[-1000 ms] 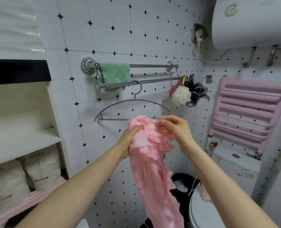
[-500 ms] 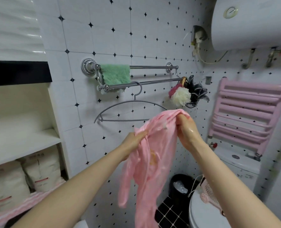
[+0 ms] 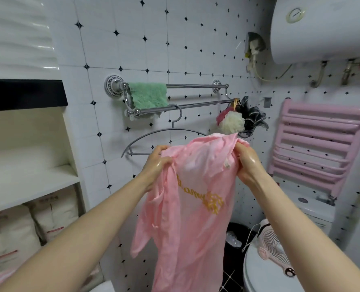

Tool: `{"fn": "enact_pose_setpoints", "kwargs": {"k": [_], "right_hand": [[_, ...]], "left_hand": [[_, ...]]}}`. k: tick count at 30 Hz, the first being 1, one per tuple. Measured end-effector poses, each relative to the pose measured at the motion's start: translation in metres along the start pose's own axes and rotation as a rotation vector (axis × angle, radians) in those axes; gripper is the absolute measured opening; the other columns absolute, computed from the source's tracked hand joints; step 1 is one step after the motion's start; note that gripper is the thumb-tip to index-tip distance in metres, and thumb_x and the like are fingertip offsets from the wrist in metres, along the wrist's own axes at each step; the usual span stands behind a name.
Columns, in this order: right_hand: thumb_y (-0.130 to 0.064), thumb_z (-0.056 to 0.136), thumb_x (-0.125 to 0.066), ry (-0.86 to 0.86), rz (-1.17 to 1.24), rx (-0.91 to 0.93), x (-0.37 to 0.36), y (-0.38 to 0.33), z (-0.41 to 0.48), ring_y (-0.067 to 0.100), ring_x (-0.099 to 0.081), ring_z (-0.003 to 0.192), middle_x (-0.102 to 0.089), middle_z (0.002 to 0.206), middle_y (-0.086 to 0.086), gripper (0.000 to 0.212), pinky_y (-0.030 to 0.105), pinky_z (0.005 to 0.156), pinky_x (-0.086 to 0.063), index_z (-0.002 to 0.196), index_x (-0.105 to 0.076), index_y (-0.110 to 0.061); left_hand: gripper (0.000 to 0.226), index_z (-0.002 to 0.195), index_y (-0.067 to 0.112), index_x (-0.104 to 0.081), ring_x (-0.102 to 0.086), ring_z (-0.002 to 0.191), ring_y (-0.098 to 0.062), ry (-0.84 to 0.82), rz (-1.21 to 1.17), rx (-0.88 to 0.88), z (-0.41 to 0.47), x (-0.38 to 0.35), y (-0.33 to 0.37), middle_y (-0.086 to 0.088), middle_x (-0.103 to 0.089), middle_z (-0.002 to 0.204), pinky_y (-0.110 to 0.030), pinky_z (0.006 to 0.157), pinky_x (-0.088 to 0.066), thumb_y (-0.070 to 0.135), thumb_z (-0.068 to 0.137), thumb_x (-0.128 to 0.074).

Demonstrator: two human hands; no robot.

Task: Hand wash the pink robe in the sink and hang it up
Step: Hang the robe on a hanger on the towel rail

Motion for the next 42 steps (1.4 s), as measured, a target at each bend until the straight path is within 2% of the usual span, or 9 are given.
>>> {"fn": "enact_pose_setpoints", "kwargs": {"k": [6,9,12,19,25,30,34,39,42], "right_hand": [[-0.006,0.092,-0.051,-0.156,-0.121,-0.092,-0.052,0.022,-0.002,0.019,-0.061,0.065,-0.065,0.07,0.007,0.019,0.029,0.064,-0.05,0.076,-0.062,-0.008],[-0.002,0.088,-0.05,-0.143,-0.21,-0.067,-0.062,0.022,0.004,0.025,-0.061,0.078,-0.065,0.084,0.015,0.018,0.032,0.071,-0.049,0.094,-0.066,0.001],[0.0,0.086,-0.049,0.025,-0.283,-0.023,-0.032,0.011,0.018,0.017,-0.059,0.079,-0.066,0.089,0.005,0.024,0.025,0.068,-0.046,0.097,-0.068,-0.007],[0.001,0.08,-0.059,0.123,-0.353,0.013,0.022,-0.002,0.045,0.015,-0.057,0.068,-0.065,0.068,-0.001,0.023,0.024,0.061,-0.045,0.073,-0.068,-0.019],[-0.006,0.082,-0.062,0.114,-0.316,-0.106,0.04,0.033,0.059,0.016,-0.059,0.072,-0.065,0.081,0.004,0.016,0.026,0.059,-0.044,0.097,-0.06,-0.011],[-0.003,0.087,-0.044,0.16,-0.035,-0.207,0.049,0.06,0.063,0.011,-0.048,0.049,-0.048,0.042,-0.007,0.019,0.022,0.054,-0.039,0.08,-0.059,-0.012],[-0.002,0.079,-0.043,0.127,0.059,-0.288,0.044,0.086,0.061,0.019,-0.053,0.059,-0.058,0.057,0.003,0.036,0.021,0.057,-0.046,0.056,-0.068,-0.012],[-0.033,0.065,-0.064,-0.007,-0.232,-0.394,0.023,0.143,0.069,0.023,-0.061,0.091,-0.074,0.097,0.007,0.03,0.035,0.093,-0.046,0.081,-0.079,-0.012],[-0.036,0.054,-0.08,-0.014,-0.266,-0.458,0.011,0.173,0.085,0.025,-0.065,0.092,-0.07,0.108,0.014,0.056,0.034,0.086,-0.048,0.102,-0.074,-0.009]], "left_hand": [[0.085,0.137,0.033,-0.028,-0.056,0.113,-0.014,-0.384,0.207,0.045,-0.003,-0.054,-0.008,0.0,-0.054,0.125,-0.031,0.094,-0.046,0.033,0.07,-0.08],[0.033,0.103,0.016,-0.057,-0.062,0.083,-0.004,-0.27,0.213,-0.037,0.005,-0.05,0.003,0.003,-0.065,0.089,-0.012,0.071,-0.047,0.017,0.076,-0.077],[0.012,0.084,0.012,-0.058,-0.053,0.073,-0.011,-0.12,0.125,-0.054,0.022,-0.019,0.006,-0.001,-0.056,0.078,-0.021,0.063,-0.039,0.011,0.082,-0.069],[0.033,0.101,0.015,-0.051,-0.056,0.089,-0.023,0.159,-0.278,0.127,0.055,0.048,-0.039,-0.015,-0.058,0.095,-0.034,0.075,-0.042,0.019,0.076,-0.073],[0.032,0.094,0.01,-0.057,-0.056,0.075,-0.018,0.164,-0.114,0.128,0.066,0.046,-0.049,-0.005,-0.061,0.088,-0.028,0.062,-0.039,0.028,0.073,-0.074],[0.01,0.083,0.023,-0.063,-0.055,0.089,-0.02,0.254,-0.107,0.209,0.07,0.06,-0.065,0.0,-0.062,0.087,-0.029,0.074,-0.039,0.033,0.084,-0.06],[0.014,0.091,0.017,-0.064,-0.054,0.091,-0.023,0.293,0.009,0.344,0.073,0.085,-0.109,-0.006,-0.062,0.099,-0.029,0.076,-0.042,0.027,0.086,-0.057],[0.008,0.082,0.01,-0.061,-0.047,0.082,-0.023,0.356,-0.035,0.439,0.079,0.115,-0.157,-0.01,-0.057,0.091,-0.029,0.068,-0.035,0.018,0.084,-0.059],[0.008,0.084,0.006,-0.061,-0.048,0.079,-0.023,0.415,-0.093,0.461,0.086,0.126,-0.174,-0.012,-0.057,0.09,-0.027,0.065,-0.036,0.013,0.086,-0.059]]}}
Point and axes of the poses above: each hand's wrist, its own z-axis towards the middle knuckle, its own x-axis out of the back of the hand, y = z × x, the point moved 10 cm from there along z, towards the middle knuckle
